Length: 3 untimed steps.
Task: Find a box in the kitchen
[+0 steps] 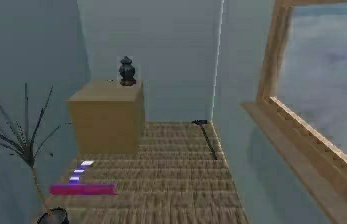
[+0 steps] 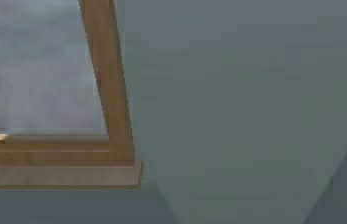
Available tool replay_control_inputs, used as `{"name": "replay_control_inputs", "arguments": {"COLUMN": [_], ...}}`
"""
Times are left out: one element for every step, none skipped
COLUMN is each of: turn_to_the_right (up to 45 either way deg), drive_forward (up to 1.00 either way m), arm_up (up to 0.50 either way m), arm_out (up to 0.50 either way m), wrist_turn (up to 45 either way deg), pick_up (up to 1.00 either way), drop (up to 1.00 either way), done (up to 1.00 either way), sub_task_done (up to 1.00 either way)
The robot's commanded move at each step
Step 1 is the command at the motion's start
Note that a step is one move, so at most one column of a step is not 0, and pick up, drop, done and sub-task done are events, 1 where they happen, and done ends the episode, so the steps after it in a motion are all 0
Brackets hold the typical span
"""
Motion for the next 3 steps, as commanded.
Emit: {"name": "replay_control_inputs", "arguments": {"turn_to_the_right": [-45.0,-45.0,-45.0], "drive_forward": [0.0,0.0,0.0], "arm_up": [0.0,0.0,0.0], "arm_out": [0.0,0.0,0.0], "wrist_turn": [0.0,0.0,0.0], "pick_up": [0.0,0.0,0.0], "drop": [0.0,0.0,0.0], "done": [0.0,0.0,0.0], "sub_task_done": [0.0,0.0,0.0]}}
